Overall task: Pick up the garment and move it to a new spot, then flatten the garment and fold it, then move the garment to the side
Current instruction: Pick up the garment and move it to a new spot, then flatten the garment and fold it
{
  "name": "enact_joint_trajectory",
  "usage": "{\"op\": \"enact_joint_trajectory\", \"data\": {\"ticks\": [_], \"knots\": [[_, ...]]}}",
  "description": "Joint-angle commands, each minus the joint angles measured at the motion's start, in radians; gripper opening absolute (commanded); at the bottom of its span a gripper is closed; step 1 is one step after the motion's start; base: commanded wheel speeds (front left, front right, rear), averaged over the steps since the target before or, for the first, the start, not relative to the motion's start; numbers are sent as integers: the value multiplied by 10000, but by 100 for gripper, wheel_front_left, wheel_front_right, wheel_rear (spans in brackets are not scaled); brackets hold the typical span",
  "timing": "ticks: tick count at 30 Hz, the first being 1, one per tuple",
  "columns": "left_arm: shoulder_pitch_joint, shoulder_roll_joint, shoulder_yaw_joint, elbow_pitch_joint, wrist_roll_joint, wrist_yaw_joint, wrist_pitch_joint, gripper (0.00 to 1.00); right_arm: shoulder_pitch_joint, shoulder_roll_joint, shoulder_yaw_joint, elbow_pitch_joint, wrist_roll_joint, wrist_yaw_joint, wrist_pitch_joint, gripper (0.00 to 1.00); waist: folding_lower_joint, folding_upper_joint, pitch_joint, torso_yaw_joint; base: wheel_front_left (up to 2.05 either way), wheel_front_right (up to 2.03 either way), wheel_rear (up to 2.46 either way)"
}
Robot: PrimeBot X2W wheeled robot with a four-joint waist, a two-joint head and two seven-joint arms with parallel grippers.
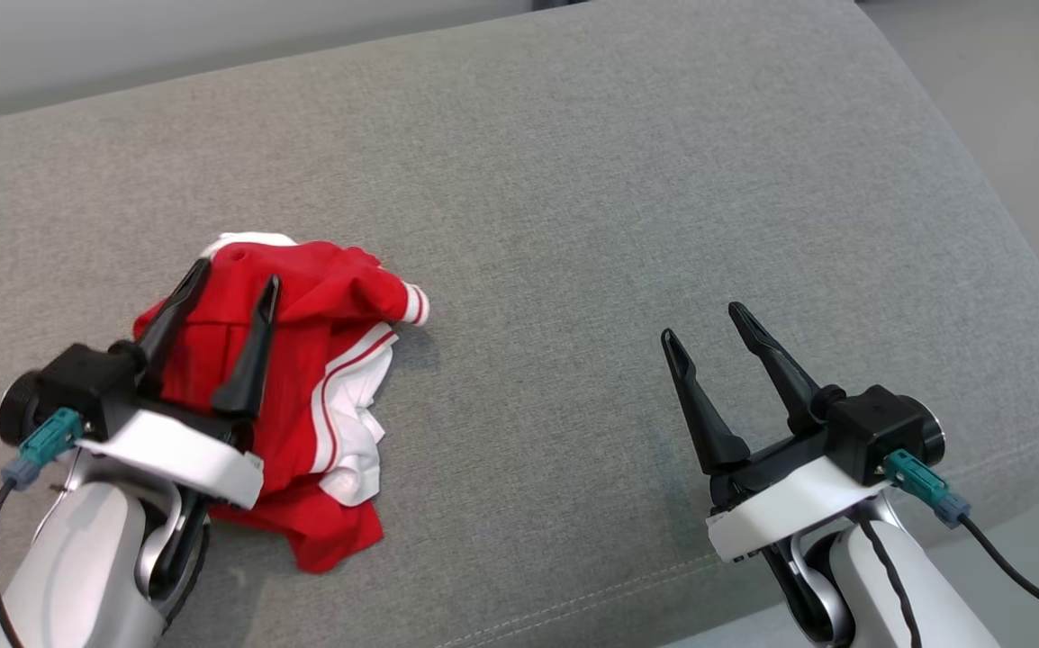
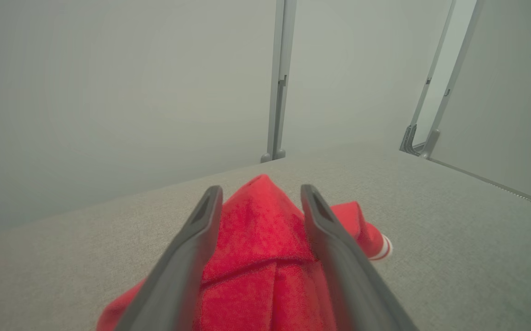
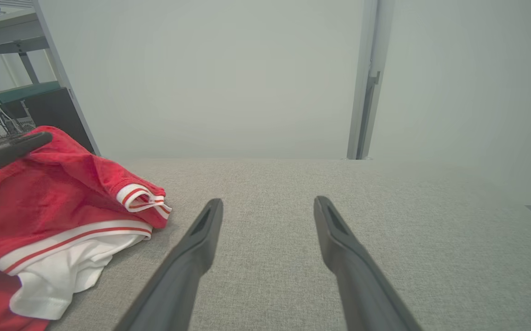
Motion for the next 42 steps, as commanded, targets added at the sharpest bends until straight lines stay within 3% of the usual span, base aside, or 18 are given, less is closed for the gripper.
{"op": "enact_joint_trajectory", "data": {"ticks": [1,16,31,42], "knots": [[-78,263,498,-119,120,4,-53,100,19,68,123,-195,-23,14,-118,100,0,0,-85,120,0,0,0],[1999,-626,2324,-169,477,4,-53,100,-494,68,621,1294,384,14,-118,100,0,0,-1349,2055,0,0,0],[2944,-1079,2034,-509,444,4,-53,100,-868,68,2099,3648,1703,14,-118,100,0,0,-1552,4368,0,0,0],[2685,-1030,1353,-662,218,4,-53,100,-1339,68,2409,4816,2075,14,-118,100,0,0,-1314,5334,0,0,0]]}}
